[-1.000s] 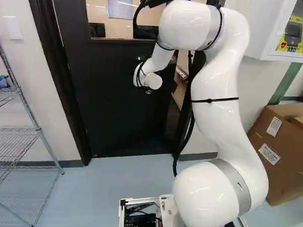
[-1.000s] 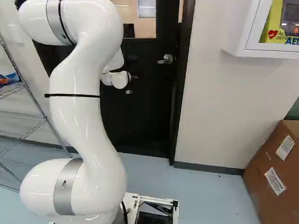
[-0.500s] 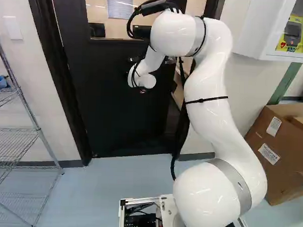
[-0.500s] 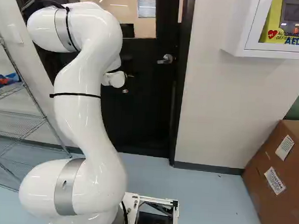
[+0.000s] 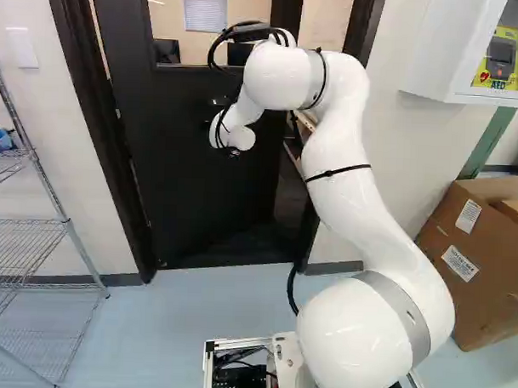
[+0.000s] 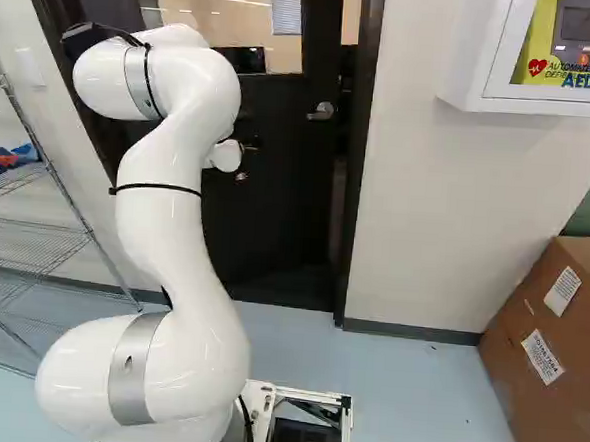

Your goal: Open the door and move inside

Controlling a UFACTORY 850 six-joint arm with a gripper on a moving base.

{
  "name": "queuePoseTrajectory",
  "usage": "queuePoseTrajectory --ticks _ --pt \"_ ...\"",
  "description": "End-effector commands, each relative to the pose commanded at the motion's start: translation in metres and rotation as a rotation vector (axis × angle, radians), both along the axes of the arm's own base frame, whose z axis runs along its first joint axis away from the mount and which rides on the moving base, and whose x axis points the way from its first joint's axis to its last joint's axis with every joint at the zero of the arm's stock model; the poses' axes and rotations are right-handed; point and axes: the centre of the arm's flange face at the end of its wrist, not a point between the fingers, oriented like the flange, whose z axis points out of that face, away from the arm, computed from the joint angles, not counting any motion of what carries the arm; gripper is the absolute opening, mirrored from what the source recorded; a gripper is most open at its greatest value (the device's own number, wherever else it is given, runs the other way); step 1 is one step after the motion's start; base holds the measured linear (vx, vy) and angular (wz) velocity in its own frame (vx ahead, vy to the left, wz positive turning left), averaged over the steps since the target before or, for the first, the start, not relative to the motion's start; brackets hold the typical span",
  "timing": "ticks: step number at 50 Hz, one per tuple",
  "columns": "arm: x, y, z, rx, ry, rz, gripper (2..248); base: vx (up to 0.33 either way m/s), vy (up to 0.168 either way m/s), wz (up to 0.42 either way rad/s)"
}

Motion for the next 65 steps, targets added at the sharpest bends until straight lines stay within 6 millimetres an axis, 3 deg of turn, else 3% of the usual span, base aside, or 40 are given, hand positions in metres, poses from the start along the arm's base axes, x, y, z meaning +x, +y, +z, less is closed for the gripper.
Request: queuePoseTrajectory --ticks 10,28,65 --pt "0.012 0.013 -0.004 0.005 -0.016 0.013 247 0.000 0.000 0.000" --pt "0.012 0.015 -0.004 0.005 -0.017 0.014 247 0.000 0.000 0.000" --pt "-0.053 -0.023 0.012 -0.015 0.053 -0.012 247 0.000 0.000 0.000"
